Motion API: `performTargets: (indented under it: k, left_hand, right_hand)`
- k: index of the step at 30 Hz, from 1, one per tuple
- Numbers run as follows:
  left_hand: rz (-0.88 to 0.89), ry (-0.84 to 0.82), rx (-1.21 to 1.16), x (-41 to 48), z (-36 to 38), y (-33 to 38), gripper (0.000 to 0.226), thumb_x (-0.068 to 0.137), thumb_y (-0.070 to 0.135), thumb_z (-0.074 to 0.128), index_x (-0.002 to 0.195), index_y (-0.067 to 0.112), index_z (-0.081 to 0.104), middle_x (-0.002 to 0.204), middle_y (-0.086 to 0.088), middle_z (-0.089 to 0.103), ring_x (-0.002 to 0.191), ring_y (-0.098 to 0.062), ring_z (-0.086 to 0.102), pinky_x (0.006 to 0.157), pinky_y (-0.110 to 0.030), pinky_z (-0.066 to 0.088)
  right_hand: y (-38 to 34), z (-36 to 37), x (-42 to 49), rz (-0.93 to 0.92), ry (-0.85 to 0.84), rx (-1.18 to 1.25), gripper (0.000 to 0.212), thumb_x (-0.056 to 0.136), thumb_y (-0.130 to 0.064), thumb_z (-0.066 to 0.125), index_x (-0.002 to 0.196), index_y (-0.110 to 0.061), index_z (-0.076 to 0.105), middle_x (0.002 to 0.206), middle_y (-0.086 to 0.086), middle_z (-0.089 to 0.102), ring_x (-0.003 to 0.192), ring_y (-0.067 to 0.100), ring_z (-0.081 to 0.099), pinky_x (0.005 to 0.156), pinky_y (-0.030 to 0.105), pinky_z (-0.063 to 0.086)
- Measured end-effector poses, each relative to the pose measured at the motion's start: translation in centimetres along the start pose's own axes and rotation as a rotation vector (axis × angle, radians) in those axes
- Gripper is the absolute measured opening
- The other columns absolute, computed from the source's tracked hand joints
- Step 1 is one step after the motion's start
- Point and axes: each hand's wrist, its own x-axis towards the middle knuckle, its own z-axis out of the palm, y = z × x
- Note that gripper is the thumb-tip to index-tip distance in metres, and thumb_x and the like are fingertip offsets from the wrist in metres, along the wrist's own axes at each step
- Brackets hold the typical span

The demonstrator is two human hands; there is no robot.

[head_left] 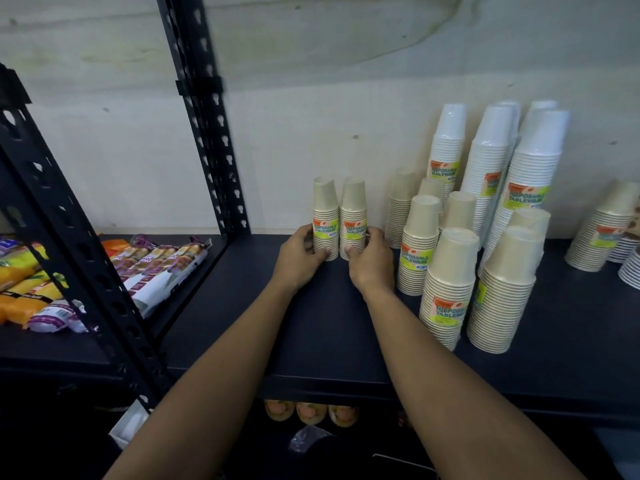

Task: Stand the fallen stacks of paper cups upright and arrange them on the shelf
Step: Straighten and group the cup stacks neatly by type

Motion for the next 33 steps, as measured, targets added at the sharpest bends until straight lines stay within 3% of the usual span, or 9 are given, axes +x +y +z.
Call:
performTargets:
  k: [2, 5, 8, 12, 14, 18, 23, 27, 33]
  left_hand:
    - [-0.003, -0.005, -0.011, -0.1, 0.0, 0.1, 0.066, 0.087, 0.009, 0.077, 0.146, 0.016, 0.048, 0.132, 0.002, 0.067, 0.107, 0.000, 0.064, 0.103, -0.027, 0.052]
    - [0.031, -0.028, 0.008, -0.2, 0.1, -0.1, 0.080, 0.085, 0.008, 0.079, 0.153, 0.017, 0.038, 0.132, 0.008, 0.064, 0.103, 0.012, 0.061, 0.091, -0.009, 0.049]
    - [0.031, -0.008, 0.023, -0.1, 0.0, -0.1, 0.110, 0.080, 0.019, 0.085, 0.162, 0.017, 0.013, 0.153, -0.003, 0.047, 0.134, -0.011, 0.052, 0.104, -0.024, 0.048]
    - [-0.013, 0.075, 0.045, -0.7, -0.8, 0.3, 0.122, 0.076, 0.035, 0.088, 0.163, 0.019, 0.004, 0.159, -0.011, 0.033, 0.142, -0.017, 0.038, 0.113, -0.041, 0.044]
    - [-0.012, 0.104, 0.053, -1.6, -1.4, 0.6, 0.118, 0.077, 0.038, 0.087, 0.163, 0.021, 0.007, 0.158, -0.011, 0.034, 0.145, -0.020, 0.037, 0.115, -0.046, 0.042]
    - [0.070, 0.185, 0.080, -4.6, -2.7, 2.3, 0.092, 0.083, 0.036, 0.082, 0.158, 0.021, 0.030, 0.145, -0.004, 0.043, 0.133, -0.013, 0.047, 0.110, -0.038, 0.046]
    - [0.165, 0.155, 0.090, -8.4, -2.3, 5.1, 0.060, 0.082, 0.043, 0.078, 0.136, 0.027, 0.056, 0.124, 0.006, 0.059, 0.112, -0.004, 0.059, 0.098, -0.038, 0.054]
    - [0.198, 0.056, 0.058, -11.3, -0.7, 7.9, 0.042, 0.086, 0.029, 0.076, 0.126, 0.024, 0.063, 0.117, 0.006, 0.066, 0.106, -0.002, 0.064, 0.096, -0.035, 0.055]
    - [0.156, -0.177, 0.029, -15.0, 2.7, 10.6, 0.060, 0.086, 0.036, 0.078, 0.139, 0.029, 0.052, 0.125, 0.006, 0.065, 0.114, -0.005, 0.064, 0.100, -0.030, 0.054]
  right_hand:
    - [0.0, 0.0, 0.0, 0.015, -0.018, 0.000, 0.045, 0.092, -0.017, 0.072, 0.132, -0.017, 0.053, 0.131, 0.006, 0.062, 0.121, 0.028, 0.060, 0.100, 0.042, 0.051]
    - [0.0, 0.1, 0.0, 0.020, -0.034, -0.033, 0.054, 0.088, -0.019, 0.077, 0.135, -0.013, 0.050, 0.132, 0.010, 0.060, 0.123, 0.030, 0.058, 0.100, 0.042, 0.051]
    - [-0.4, -0.1, -0.3, 0.027, -0.043, -0.041, 0.076, 0.085, -0.023, 0.080, 0.147, -0.009, 0.037, 0.145, 0.014, 0.048, 0.134, 0.032, 0.048, 0.106, 0.043, 0.046]
    - [-1.6, -0.7, -1.1, -0.027, 0.003, 0.000, 0.095, 0.088, -0.028, 0.077, 0.159, -0.008, 0.017, 0.163, 0.012, 0.022, 0.148, 0.031, 0.031, 0.116, 0.046, 0.038]
    - [-2.9, -1.2, -1.6, -0.119, 0.029, 0.020, 0.095, 0.087, -0.026, 0.078, 0.159, -0.010, 0.018, 0.163, 0.011, 0.019, 0.147, 0.031, 0.033, 0.114, 0.045, 0.040]
    - [-5.9, -3.2, -3.8, -0.308, 0.034, -0.018, 0.092, 0.087, -0.026, 0.076, 0.159, -0.012, 0.020, 0.164, 0.011, 0.015, 0.147, 0.027, 0.031, 0.110, 0.033, 0.037]
    - [-8.5, -8.6, -6.9, -0.667, 0.076, 0.070, 0.069, 0.087, -0.018, 0.075, 0.147, -0.008, 0.043, 0.148, 0.010, 0.044, 0.139, 0.020, 0.042, 0.106, 0.000, 0.018]
    - [-8.4, -13.6, -9.4, -0.771, 0.101, 0.057, 0.059, 0.090, -0.023, 0.072, 0.142, -0.012, 0.049, 0.141, 0.003, 0.051, 0.132, 0.015, 0.049, 0.105, 0.001, 0.024]
    - [-6.4, -20.4, -12.0, -0.763, 0.174, 0.072, 0.052, 0.093, -0.026, 0.069, 0.140, -0.017, 0.051, 0.139, -0.003, 0.053, 0.130, 0.011, 0.050, 0.106, 0.018, 0.040]
